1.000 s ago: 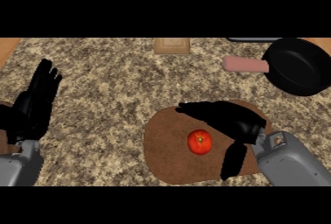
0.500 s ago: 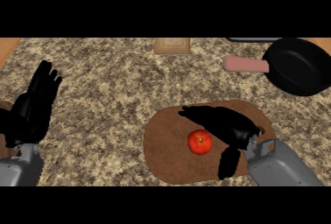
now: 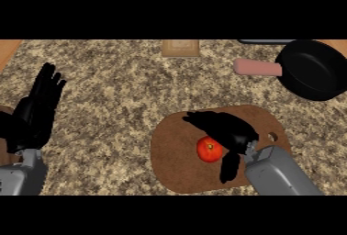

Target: Pick the tomato from the cutting board and place it in the pot

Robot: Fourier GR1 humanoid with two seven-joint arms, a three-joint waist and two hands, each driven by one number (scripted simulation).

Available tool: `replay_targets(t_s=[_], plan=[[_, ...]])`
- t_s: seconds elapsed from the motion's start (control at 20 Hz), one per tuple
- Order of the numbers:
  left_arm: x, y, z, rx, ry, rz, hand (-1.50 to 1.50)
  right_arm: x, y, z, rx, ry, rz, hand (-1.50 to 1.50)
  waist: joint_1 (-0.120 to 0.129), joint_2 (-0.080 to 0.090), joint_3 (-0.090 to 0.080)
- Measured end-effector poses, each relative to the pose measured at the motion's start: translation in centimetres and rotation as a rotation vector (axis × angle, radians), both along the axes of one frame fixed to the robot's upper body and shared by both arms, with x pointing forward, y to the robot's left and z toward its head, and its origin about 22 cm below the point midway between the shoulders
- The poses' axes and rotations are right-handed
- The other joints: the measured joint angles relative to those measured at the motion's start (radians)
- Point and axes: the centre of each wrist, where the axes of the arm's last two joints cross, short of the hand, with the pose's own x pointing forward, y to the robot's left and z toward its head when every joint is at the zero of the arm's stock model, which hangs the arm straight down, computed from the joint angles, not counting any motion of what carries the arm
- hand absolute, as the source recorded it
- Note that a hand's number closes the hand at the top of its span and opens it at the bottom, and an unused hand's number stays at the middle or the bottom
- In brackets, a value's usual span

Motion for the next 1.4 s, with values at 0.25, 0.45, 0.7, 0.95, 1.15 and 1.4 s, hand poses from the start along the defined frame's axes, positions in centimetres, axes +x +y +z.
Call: replay_targets(t_s=[0.25,0.45,0.7,0.95,1.15,1.4], plan=[[1.1,-0.2,0.3,0.003,0.0,0.001,0.0,0.1,-0.4,-0.9,-0.012,0.009,-0.012,-1.5,-0.002,0.0,0.0],[0.8,-0.3,0.0,0.008,-0.007,0.0,0.0,0.4,-0.3,-1.8,-0.03,-0.014,0.064,1.5,0.001,0.001,0.0],[0.5,0.1,-0.7,0.001,-0.006,-0.006,0.0,0.8,-0.3,-2.7,-0.019,-0.059,0.128,1.5,0.002,-0.002,-0.001],[0.2,0.0,-0.9,0.0,-0.003,-0.003,0.0,0.7,0.1,-3.1,-0.016,-0.07,0.155,1.5,0.0,-0.004,-0.002],[0.5,0.4,-0.8,0.0,-0.005,0.003,0.0,0.9,0.4,-2.9,-0.008,-0.087,0.106,1.5,-0.001,-0.003,-0.001],[0.6,0.3,-0.3,0.003,-0.003,0.003,0.0,1.8,1.8,-1.0,-0.018,-0.105,-0.167,1.5,-0.004,-0.004,-0.001]])
